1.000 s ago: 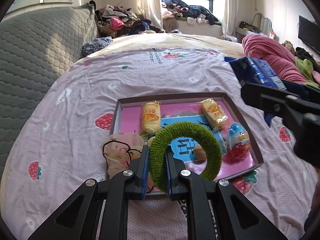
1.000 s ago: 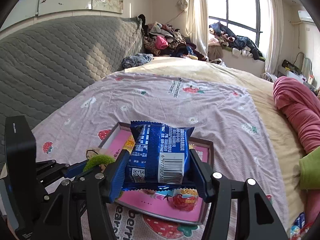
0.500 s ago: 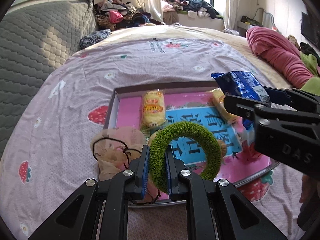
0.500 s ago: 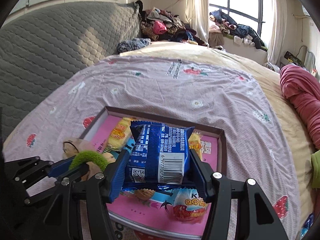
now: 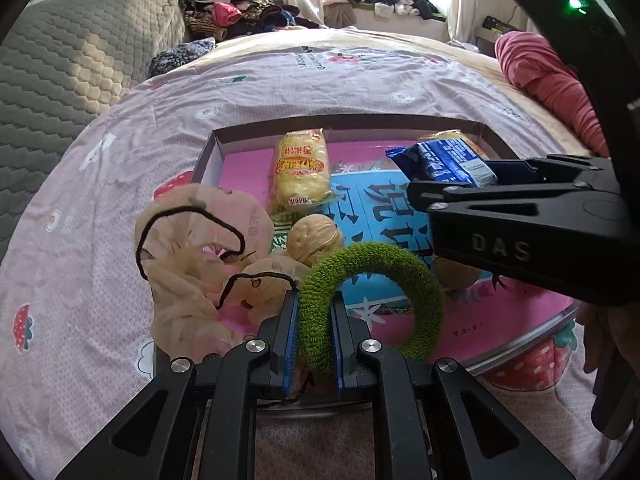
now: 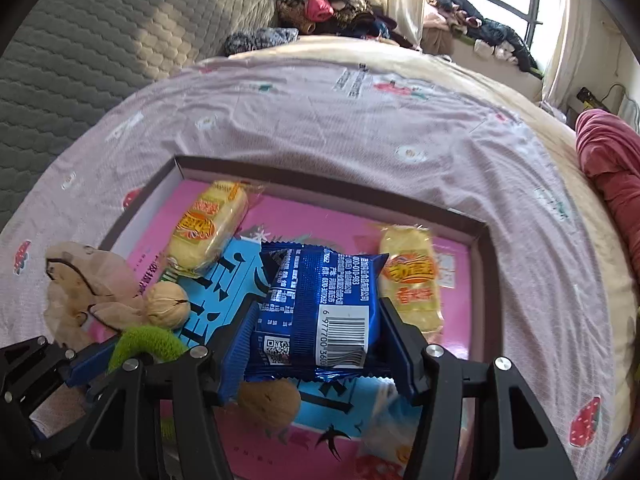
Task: Organize objects
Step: 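Carry the green ring with the left gripper while the right gripper carries the blue packet over the tray, then lower the ring and packet onto the book and open both grippers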
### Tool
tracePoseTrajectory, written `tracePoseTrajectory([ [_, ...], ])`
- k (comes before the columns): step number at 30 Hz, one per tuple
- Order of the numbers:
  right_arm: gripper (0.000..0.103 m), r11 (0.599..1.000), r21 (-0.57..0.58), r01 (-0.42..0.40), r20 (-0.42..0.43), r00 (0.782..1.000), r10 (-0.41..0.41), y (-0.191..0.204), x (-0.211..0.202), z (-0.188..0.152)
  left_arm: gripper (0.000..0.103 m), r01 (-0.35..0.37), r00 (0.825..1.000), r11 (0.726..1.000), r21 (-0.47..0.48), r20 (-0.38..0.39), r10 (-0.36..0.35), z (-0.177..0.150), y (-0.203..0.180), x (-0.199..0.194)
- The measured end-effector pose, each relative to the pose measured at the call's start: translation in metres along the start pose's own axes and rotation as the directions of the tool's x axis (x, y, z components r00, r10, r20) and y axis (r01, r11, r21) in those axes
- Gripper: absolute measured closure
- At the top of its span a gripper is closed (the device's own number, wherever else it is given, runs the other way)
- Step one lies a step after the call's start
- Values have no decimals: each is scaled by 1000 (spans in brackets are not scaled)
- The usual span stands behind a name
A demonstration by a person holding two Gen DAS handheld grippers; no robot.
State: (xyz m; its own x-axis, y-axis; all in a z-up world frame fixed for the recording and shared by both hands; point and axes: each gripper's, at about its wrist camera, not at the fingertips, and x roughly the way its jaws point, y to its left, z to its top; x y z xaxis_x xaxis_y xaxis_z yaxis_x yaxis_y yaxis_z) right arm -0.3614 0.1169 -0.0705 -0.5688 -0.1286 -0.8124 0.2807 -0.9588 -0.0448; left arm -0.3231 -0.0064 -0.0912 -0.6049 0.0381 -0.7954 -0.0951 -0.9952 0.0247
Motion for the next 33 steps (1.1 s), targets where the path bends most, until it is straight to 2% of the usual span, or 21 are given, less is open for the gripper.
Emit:
tracePoseTrajectory([
  [8, 44, 1000, -1, -2, -30, 1000, 2, 2, 15, 1, 88, 2, 1000, 1000, -1, -7, -2, 0, 2, 6],
  [17, 44, 1000, 6, 9, -15, 1000, -9, 0, 9, 4, 86, 1, 1000, 1000, -14, -6, -1, 0, 6, 4],
  [19, 44, 1000, 11, 12, -2, 1000, -12, -1, 3, 5, 81, -4, 1000, 1000, -17, -3, 4, 0, 7, 2],
  [20, 44, 1000, 12, 11, 1, 1000, -11, -2, 1, 6, 74, -3, 1000, 1000, -17, -7, 2, 0, 7, 2],
  [21, 44, 1000, 14, 9, 8, 1000, -10, -2, -4, 7, 62, 0, 1000, 1000, -18, -9, 0, 0, 7, 2],
  [23, 41, 1000, 16, 11, 21, 1000, -11, -4, -11, 9, 49, -1, 1000, 1000, -17, -9, 1, -1, 7, 0],
  [26, 37, 1000, 26, 4, 39, 999, -5, -6, -22, 10, 43, -6, 1000, 1000, -7, -9, 5, 0, 6, -2],
  [29, 35, 1000, 31, 4, 57, 998, -6, -8, -33, 10, 28, -1, 1000, 1000, -13, -13, 1, 0, 5, -4],
  [33, 33, 999, 33, 3, 79, 997, -5, -10, -51, 8, 24, 14, 1000, 1000, -21, -9, -14, -2, 4, -12],
])
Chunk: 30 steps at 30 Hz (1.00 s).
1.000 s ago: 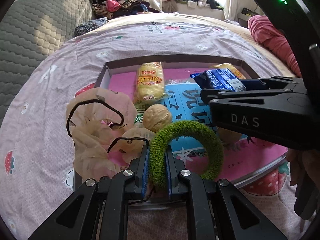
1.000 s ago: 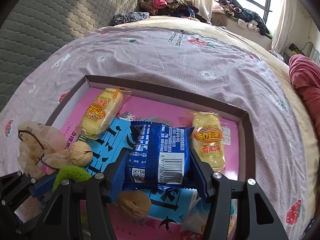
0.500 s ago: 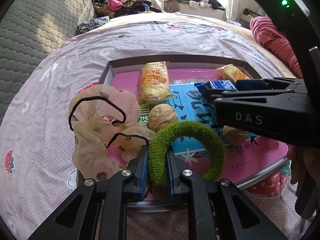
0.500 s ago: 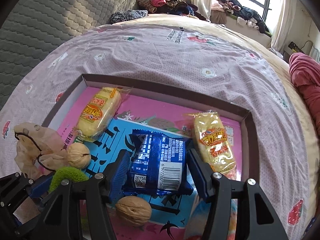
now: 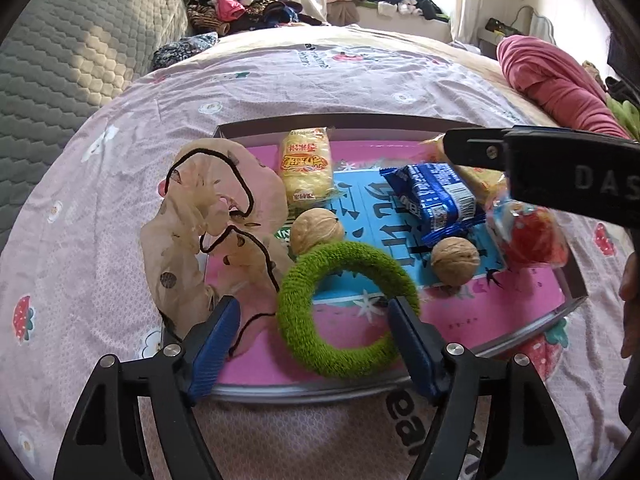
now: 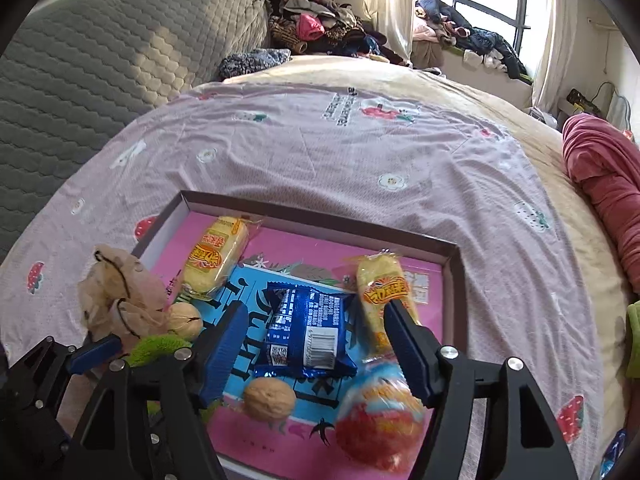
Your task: Organize objects
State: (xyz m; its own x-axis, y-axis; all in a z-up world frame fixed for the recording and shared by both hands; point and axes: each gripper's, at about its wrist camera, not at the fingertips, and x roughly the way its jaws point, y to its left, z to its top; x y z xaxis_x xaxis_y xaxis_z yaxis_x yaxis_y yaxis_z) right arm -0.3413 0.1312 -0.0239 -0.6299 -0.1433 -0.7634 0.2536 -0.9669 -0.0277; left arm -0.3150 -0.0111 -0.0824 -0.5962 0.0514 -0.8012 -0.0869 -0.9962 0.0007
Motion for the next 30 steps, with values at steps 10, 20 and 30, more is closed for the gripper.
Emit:
tracePoseTrajectory([
  [10, 18, 1000, 14, -5, 78, 997, 4, -8, -59, 2, 10, 12, 999, 1000, -13, 43, -11, 4, -13, -38],
  [20, 2, 998, 63, -14, 155, 988, 4, -19, -116, -3, 0, -33, 992, 999, -38, 117, 37, 14, -11, -89],
  [30, 1, 997, 74, -7, 233, 972, -10, -16, -165, -28, 0, -113, 965, 990, -79, 227, 129, 11, -4, -144],
])
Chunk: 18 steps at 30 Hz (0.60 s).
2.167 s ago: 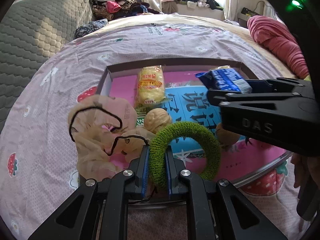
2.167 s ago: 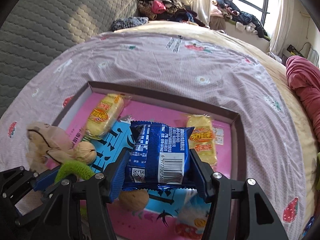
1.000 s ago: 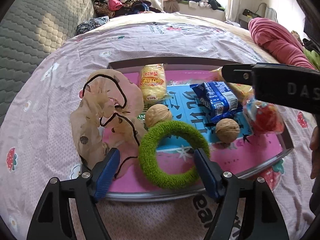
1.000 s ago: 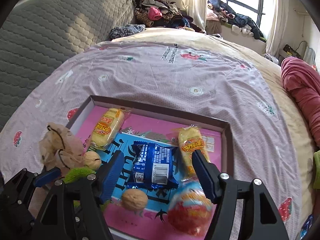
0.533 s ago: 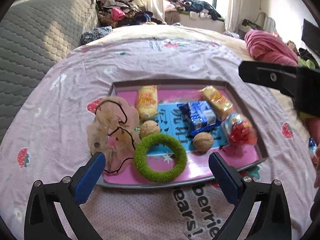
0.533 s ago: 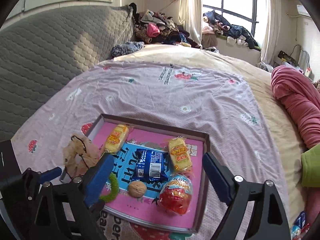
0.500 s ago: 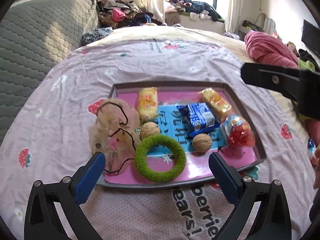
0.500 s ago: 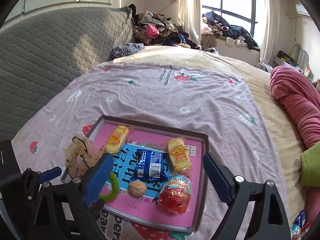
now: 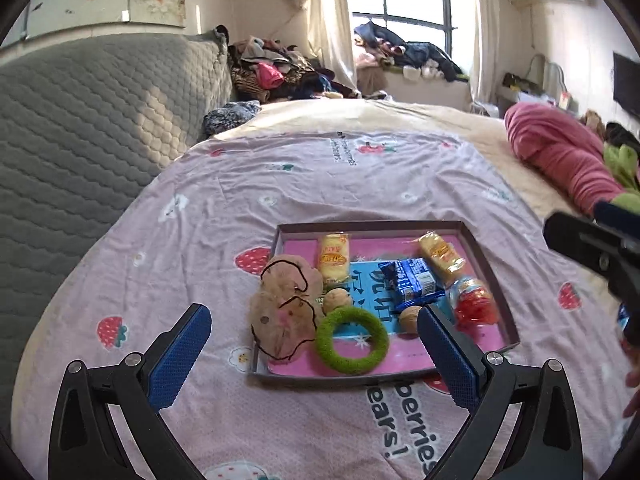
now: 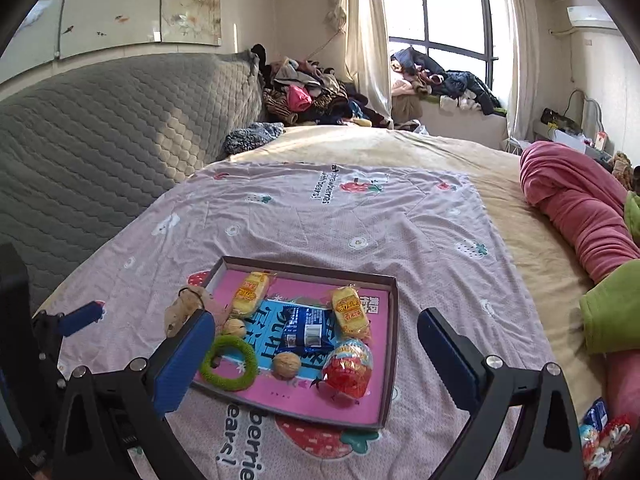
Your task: Organize objects
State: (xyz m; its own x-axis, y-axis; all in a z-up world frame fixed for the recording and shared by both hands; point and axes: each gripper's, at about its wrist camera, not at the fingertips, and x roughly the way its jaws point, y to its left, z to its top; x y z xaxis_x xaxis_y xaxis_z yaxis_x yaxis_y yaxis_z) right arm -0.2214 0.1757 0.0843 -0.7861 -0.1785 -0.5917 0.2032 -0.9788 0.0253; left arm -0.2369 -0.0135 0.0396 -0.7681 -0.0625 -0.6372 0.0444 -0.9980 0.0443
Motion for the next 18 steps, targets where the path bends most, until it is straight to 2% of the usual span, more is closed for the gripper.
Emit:
tracePoseTrajectory([
  [5, 1, 1000, -2, 7, 28, 1000, -7, 2, -20, -12, 0, -31, 999, 999, -20, 24, 32, -4, 6, -19],
  [9, 1, 1000, 12, 11, 46, 999, -11, 4, -36, -20, 0, -3, 1000, 998, -66, 29, 5, -5, 14, -34],
  [12, 1, 1000, 9, 24, 45, 999, -24, 6, -44, -25, 0, -33, 998, 998, -57, 45, 36, -5, 17, -43],
  [18, 1, 999, 4, 48, 28, 998, -48, 8, -51, -37, 0, -22, 998, 998, -52, 57, 25, -11, 17, -59],
])
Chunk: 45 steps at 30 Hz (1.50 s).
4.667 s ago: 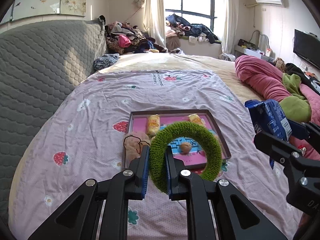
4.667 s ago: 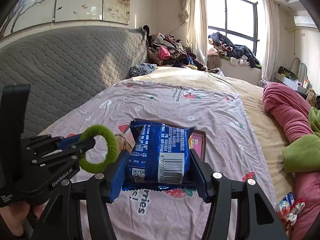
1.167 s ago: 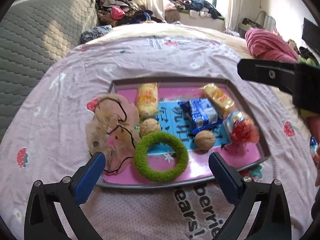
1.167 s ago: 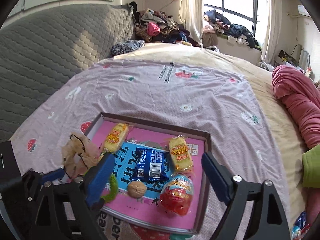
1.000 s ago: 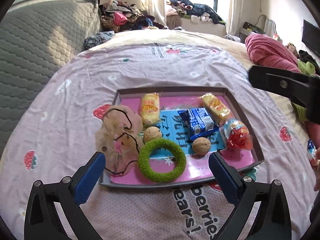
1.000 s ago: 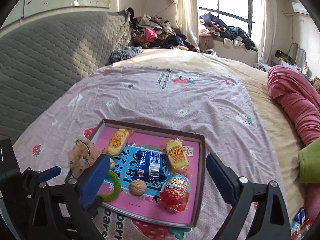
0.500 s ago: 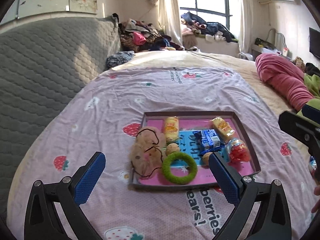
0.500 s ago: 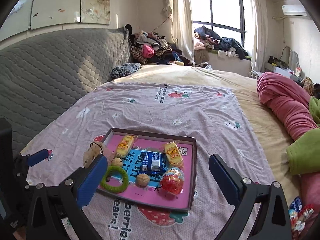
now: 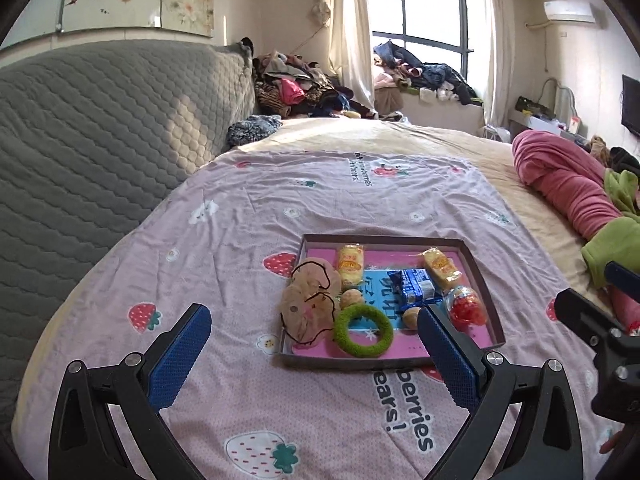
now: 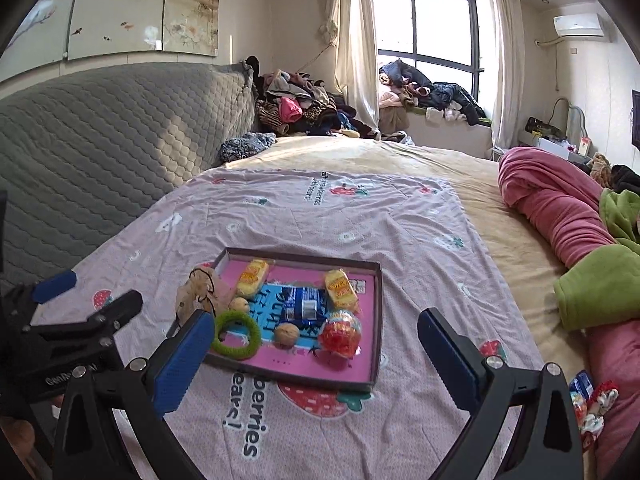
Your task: Organize objects
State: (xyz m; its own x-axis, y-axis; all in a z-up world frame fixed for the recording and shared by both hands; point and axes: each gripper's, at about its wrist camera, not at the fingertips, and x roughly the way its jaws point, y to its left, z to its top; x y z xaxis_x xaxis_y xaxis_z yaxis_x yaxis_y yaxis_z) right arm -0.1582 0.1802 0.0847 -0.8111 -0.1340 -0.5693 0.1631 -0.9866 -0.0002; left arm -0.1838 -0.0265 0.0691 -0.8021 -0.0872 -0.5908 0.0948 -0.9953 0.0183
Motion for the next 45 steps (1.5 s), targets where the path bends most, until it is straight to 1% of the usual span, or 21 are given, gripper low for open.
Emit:
tracePoseTrajectory([
  [7, 1, 1000, 11, 15, -3, 1000, -15, -2, -12, -10, 0, -11, 1000, 1000, -9, 6, 11, -10, 4, -14],
  [11, 1, 1000, 9, 25, -1, 1000, -25, -2, -20, -14, 0, -33, 999, 999, -1, 15, 33, -14, 5, -23],
  [15, 1, 1000, 17, 24, 5, 1000, -24, 0, -28, -23, 0, -26, 1000, 1000, 3, 16, 26, -21, 4, -32],
  [22, 1, 1000, -3, 29, -24, 999, -29, 5, -32, -42, 0, -17, 1000, 1000, 12, -7, 17, -37, 4, -38],
  [28, 1, 999, 0, 41, -40, 998, -41, 1, -36, -58, 0, -35, 999, 999, 30, -26, 36, -55, 6, -41],
  [32, 1, 998, -13, 65, -58, 996, -66, 0, -34, -70, 0, -54, 998, 998, 38, -43, 56, -66, 7, -41],
  [39, 1, 997, 20, 74, -92, 993, -71, -7, -33, -92, 0, -65, 996, 997, 51, -53, 68, -82, 6, -44],
  [45, 1, 997, 18, 79, -98, 992, -77, -7, -38, -107, 0, -59, 996, 997, 44, -71, 62, -96, 11, -45],
])
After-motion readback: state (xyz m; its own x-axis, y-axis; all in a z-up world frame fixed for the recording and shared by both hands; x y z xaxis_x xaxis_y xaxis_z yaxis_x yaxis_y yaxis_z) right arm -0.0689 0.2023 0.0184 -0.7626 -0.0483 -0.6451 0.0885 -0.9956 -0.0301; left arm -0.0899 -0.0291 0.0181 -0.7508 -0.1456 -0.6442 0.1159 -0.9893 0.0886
